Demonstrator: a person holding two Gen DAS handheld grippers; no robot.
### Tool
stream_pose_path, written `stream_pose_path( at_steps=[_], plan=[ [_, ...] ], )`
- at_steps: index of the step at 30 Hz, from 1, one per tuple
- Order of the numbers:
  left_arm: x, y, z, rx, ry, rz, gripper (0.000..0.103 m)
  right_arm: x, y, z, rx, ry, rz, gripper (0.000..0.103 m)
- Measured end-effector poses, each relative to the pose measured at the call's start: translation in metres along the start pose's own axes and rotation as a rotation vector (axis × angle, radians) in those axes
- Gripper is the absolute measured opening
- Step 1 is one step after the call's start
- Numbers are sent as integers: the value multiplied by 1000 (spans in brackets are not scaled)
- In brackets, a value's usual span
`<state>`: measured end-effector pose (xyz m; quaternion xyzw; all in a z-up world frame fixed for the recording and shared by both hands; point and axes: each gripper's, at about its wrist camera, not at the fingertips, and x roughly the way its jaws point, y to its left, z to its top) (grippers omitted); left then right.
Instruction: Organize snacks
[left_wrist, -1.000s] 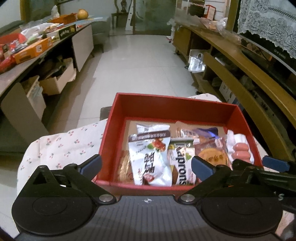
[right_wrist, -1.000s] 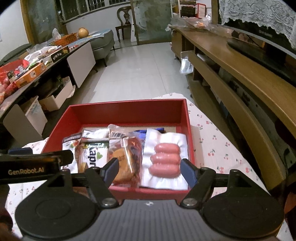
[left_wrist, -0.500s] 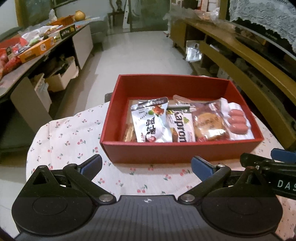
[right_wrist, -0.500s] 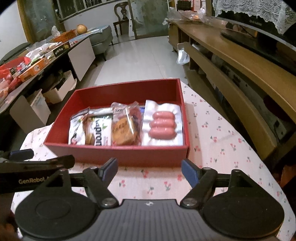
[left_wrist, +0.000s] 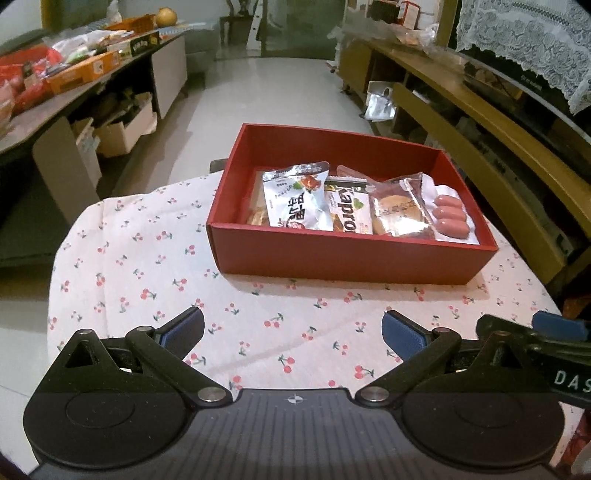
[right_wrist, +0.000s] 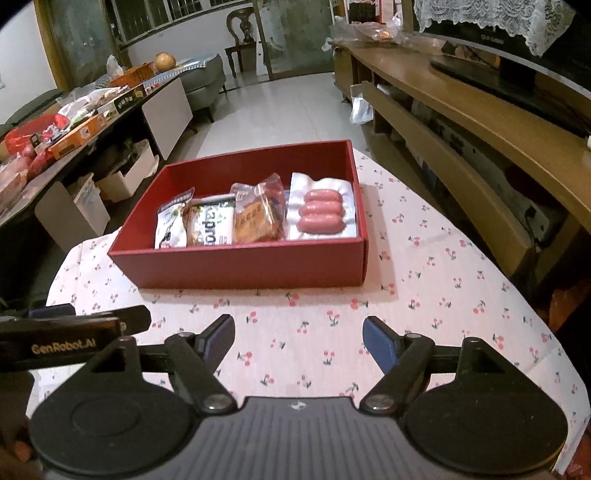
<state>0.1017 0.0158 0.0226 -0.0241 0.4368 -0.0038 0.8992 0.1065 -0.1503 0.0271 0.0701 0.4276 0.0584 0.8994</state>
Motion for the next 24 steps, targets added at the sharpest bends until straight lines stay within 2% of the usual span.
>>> stream_pose_path(
  at_steps=[12, 24],
  plan=[
    [-4, -6, -15, 40, 2, 8, 103, -6, 3, -12, -10, 10, 5, 87],
    [-9, -10, -21, 70, -9, 61, 103, -8, 2, -14, -15, 8, 12, 87]
  ],
)
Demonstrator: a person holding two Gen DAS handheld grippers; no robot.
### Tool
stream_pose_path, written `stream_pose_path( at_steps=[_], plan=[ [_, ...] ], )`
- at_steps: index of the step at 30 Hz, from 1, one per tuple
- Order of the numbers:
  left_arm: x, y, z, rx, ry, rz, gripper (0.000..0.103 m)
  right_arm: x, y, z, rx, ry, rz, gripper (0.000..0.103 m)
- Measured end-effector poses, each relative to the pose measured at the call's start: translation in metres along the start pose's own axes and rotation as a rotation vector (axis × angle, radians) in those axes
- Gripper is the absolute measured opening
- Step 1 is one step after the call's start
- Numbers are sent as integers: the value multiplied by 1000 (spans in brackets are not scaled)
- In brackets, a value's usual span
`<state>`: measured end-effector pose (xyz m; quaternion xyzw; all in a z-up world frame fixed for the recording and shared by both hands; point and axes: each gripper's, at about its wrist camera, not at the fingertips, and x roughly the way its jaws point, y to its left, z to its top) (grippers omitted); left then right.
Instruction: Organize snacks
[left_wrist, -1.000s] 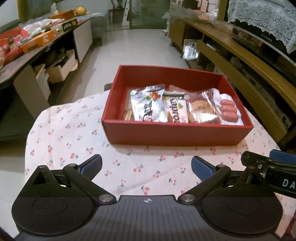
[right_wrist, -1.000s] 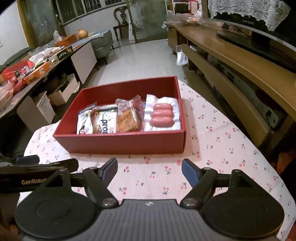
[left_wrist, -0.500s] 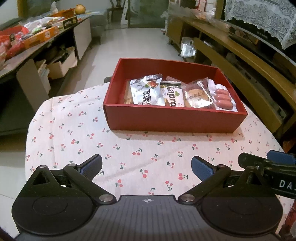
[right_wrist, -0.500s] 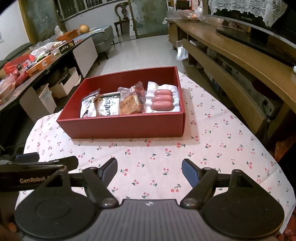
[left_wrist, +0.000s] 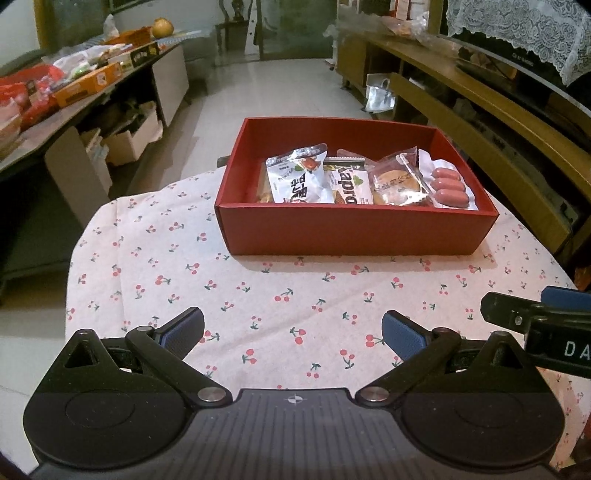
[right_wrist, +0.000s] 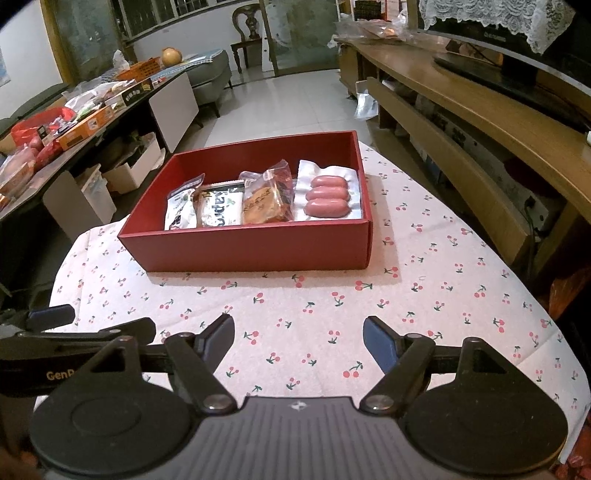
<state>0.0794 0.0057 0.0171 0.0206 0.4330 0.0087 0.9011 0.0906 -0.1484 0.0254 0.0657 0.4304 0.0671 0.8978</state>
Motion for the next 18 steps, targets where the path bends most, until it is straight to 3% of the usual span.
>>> stream_pose_path(
  at_steps=[18],
  plan=[
    [6, 0, -3, -13, 51, -37, 103, 2, 2, -1, -7, 11, 0, 87]
  ],
)
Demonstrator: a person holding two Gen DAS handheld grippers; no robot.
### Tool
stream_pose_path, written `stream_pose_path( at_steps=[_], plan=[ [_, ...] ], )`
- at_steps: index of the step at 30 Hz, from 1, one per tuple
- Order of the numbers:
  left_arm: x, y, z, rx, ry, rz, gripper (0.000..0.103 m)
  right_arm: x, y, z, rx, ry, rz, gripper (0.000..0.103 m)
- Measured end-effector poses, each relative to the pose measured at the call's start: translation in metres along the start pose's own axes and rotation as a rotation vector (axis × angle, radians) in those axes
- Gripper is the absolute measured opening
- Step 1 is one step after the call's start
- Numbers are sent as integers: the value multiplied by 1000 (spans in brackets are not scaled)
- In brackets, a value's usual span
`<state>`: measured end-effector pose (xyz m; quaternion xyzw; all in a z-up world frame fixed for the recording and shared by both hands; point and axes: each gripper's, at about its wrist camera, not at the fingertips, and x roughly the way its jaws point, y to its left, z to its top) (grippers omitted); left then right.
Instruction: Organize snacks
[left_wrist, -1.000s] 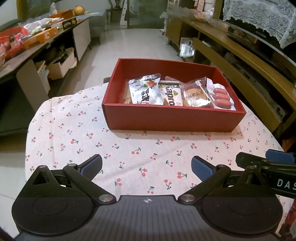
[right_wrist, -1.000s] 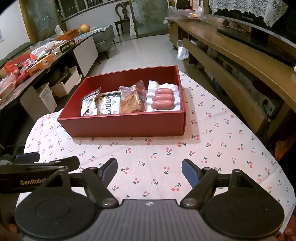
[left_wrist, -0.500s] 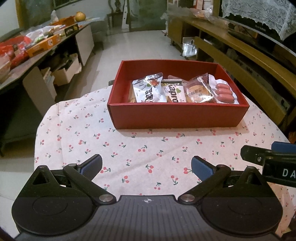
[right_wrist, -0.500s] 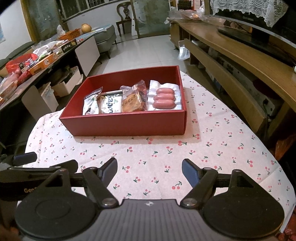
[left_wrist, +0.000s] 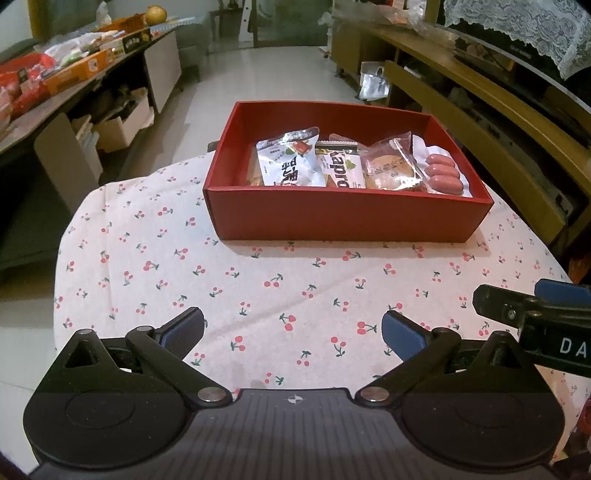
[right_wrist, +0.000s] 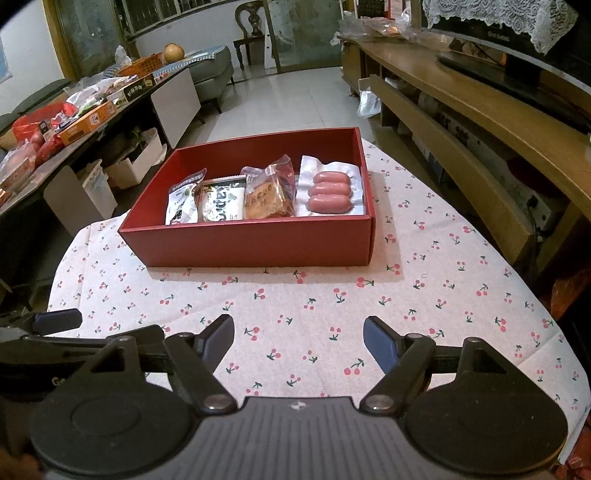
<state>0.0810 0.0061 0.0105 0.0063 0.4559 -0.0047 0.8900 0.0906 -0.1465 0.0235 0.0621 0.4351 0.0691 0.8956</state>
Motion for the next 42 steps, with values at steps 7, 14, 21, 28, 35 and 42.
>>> stream_pose_path(
  at_steps=[7, 14, 21, 28, 35, 42],
  plan=[
    [2, 2, 0, -3, 8, 2, 103, 2, 0, 0, -2, 10, 0, 88],
    [4, 3, -1, -8, 13, 0, 103, 3, 1, -1, -6, 17, 0, 88],
    [5, 3, -1, -9, 17, -1, 103, 5, 2, -2, -13, 24, 2, 88],
    [8, 0, -3, 10, 36, 0, 103, 5, 3, -2, -17, 27, 5, 89],
    [6, 4, -3, -9, 23, -10, 103, 6, 3, -2, -21, 33, 5, 90],
    [4, 4, -3, -3, 7, -6, 103, 7, 4, -2, -24, 36, 5, 90]
  ],
)
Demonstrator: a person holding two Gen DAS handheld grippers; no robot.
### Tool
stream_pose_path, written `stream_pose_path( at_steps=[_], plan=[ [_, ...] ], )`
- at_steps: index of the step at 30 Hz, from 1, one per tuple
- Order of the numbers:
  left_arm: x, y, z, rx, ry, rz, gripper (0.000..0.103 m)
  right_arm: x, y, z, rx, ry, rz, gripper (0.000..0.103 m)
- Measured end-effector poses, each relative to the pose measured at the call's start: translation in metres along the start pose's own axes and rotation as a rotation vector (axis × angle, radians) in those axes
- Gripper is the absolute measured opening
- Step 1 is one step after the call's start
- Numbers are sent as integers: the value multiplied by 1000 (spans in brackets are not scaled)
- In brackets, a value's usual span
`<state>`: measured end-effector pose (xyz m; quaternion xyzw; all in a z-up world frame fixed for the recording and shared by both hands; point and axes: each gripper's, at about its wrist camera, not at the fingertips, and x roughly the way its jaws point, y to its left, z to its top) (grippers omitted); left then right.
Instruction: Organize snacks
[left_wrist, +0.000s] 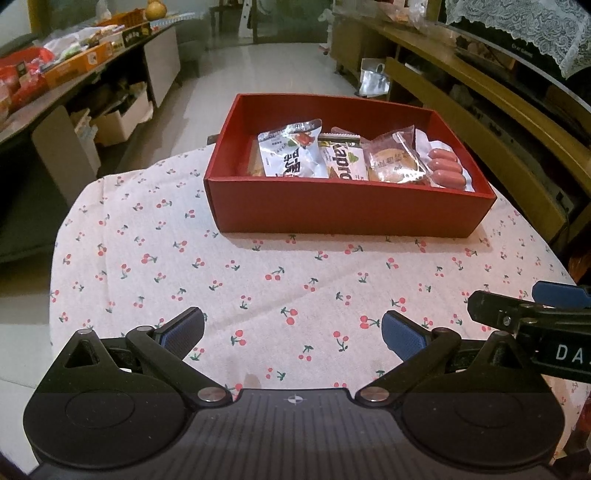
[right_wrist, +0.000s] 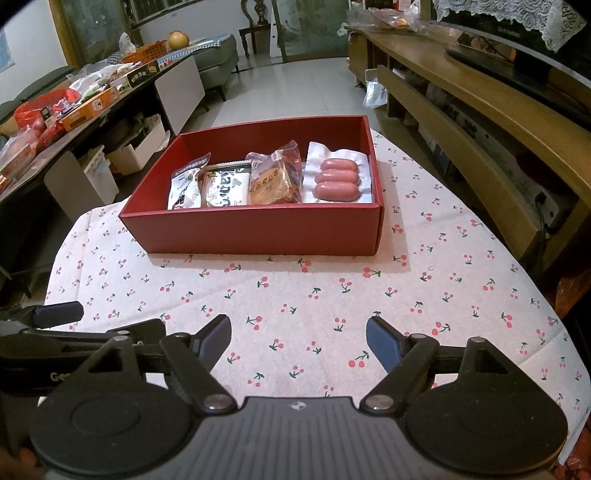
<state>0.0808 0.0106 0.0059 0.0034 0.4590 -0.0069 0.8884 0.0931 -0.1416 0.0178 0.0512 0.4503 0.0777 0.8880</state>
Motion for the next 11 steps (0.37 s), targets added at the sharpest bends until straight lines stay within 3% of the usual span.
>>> stream_pose_path(
  at_steps=[11],
  plan=[
    [-4, -3, 0, 20, -27, 37, 103, 2, -1, 0, 1, 7, -3, 91]
  ],
)
